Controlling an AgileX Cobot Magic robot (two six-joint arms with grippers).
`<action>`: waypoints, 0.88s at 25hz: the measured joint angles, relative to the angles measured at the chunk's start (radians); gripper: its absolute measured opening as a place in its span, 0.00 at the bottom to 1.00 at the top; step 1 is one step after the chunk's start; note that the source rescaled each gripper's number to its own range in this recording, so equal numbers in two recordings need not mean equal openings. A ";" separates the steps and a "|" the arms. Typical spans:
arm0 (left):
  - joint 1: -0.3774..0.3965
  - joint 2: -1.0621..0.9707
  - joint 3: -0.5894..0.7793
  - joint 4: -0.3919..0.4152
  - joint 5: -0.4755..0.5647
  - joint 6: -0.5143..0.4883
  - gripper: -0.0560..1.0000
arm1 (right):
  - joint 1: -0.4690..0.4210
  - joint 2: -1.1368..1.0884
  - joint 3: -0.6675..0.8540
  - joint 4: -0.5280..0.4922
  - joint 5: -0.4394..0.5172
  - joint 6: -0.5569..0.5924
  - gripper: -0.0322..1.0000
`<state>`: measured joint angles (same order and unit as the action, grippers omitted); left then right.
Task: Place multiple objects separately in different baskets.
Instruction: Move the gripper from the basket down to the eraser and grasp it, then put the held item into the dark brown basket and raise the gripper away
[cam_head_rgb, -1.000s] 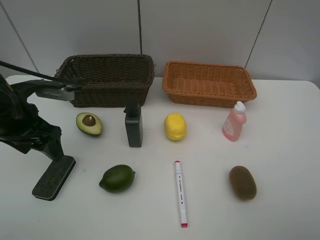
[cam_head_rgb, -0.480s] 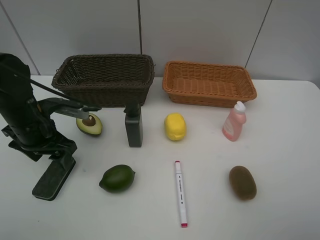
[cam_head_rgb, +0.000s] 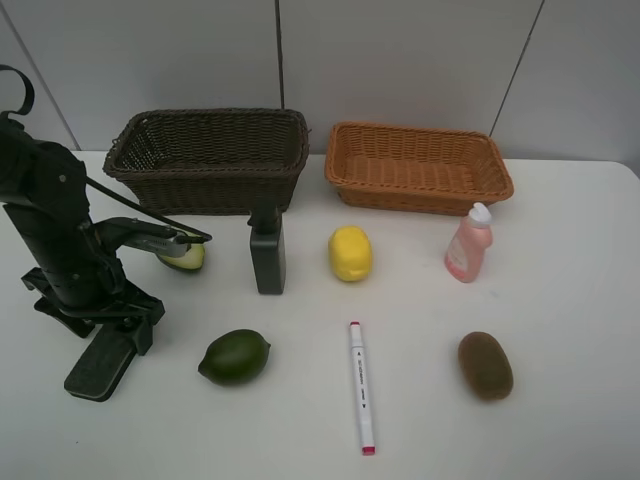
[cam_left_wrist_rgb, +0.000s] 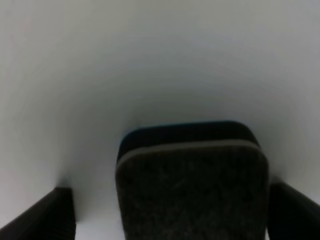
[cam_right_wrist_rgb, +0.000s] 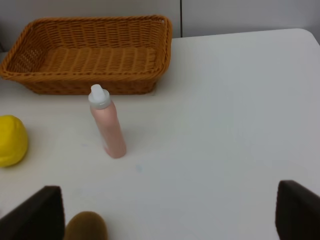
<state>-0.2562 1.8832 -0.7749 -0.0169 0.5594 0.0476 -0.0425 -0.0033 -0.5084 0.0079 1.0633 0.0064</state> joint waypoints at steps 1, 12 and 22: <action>0.000 0.000 0.000 0.002 0.000 -0.003 0.87 | 0.000 0.000 0.000 0.000 0.000 0.000 1.00; 0.000 -0.030 -0.008 -0.008 0.130 -0.048 0.38 | 0.000 0.000 0.000 0.000 0.000 0.000 1.00; 0.000 -0.200 -0.370 -0.055 0.210 -0.080 0.38 | 0.000 0.000 0.000 0.000 0.000 0.000 1.00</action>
<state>-0.2562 1.6836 -1.1453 -0.0724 0.7695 -0.0326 -0.0425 -0.0033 -0.5084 0.0079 1.0633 0.0064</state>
